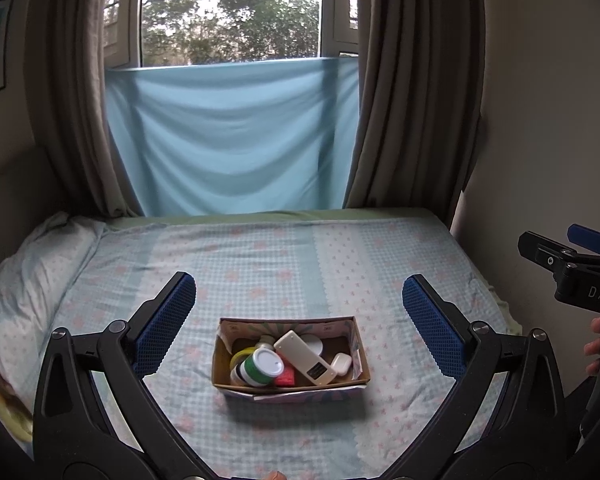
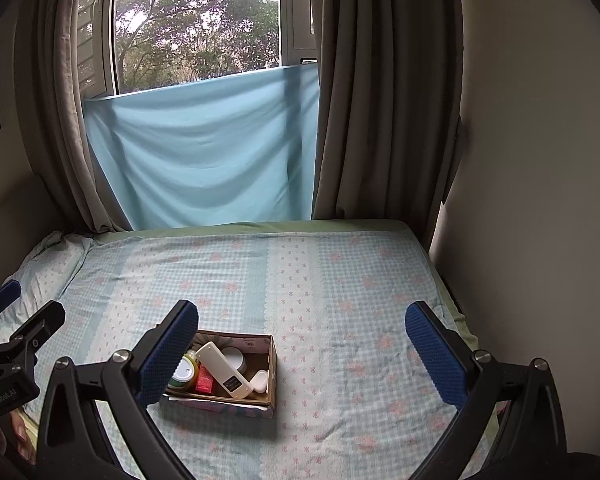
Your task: Organize rigid objects
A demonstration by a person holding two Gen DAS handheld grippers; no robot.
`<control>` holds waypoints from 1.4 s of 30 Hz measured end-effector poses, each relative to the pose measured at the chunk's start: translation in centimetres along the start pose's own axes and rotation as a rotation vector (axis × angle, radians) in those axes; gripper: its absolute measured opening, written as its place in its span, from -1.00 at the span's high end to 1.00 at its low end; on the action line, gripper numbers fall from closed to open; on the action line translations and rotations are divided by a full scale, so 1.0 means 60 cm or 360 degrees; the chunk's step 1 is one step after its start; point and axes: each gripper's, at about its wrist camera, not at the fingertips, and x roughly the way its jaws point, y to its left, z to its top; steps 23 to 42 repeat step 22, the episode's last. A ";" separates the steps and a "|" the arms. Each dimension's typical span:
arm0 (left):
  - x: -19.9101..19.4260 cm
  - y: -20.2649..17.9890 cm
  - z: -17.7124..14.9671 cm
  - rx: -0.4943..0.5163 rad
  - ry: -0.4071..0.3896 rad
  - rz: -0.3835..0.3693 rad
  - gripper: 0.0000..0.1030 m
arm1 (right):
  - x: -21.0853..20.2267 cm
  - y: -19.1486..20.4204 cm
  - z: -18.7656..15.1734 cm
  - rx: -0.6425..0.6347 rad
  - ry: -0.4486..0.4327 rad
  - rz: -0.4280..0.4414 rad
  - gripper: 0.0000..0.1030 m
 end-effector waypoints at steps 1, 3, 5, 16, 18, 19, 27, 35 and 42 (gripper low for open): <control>-0.001 -0.001 0.000 -0.0001 -0.0006 0.0006 -1.00 | -0.001 0.000 0.000 0.0000 -0.0003 0.0000 -0.99; -0.003 -0.001 0.000 -0.0004 -0.0019 0.0012 -1.00 | -0.002 -0.001 0.001 -0.0001 -0.0005 -0.0002 -0.99; -0.005 -0.001 0.001 -0.0015 -0.0032 0.0037 -1.00 | -0.003 -0.001 0.001 -0.0001 -0.0006 -0.0002 -0.99; -0.002 0.004 0.004 -0.0037 -0.0053 0.0057 -1.00 | -0.003 -0.002 0.001 -0.0002 -0.0006 -0.0003 -0.99; 0.001 0.007 0.002 -0.0051 -0.0058 0.0043 -1.00 | -0.002 -0.002 0.001 -0.0002 -0.0005 -0.0002 -0.99; 0.002 0.009 0.002 -0.0057 -0.0055 0.0044 -1.00 | -0.002 -0.002 0.001 -0.0003 -0.0004 -0.0002 -0.99; 0.002 0.012 0.001 -0.0065 -0.0071 0.0041 -1.00 | 0.001 -0.002 0.004 0.0000 0.0004 -0.0004 -0.99; 0.002 0.012 0.001 -0.0065 -0.0071 0.0041 -1.00 | 0.001 -0.002 0.004 0.0000 0.0004 -0.0004 -0.99; 0.002 0.012 0.001 -0.0065 -0.0071 0.0041 -1.00 | 0.001 -0.002 0.004 0.0000 0.0004 -0.0004 -0.99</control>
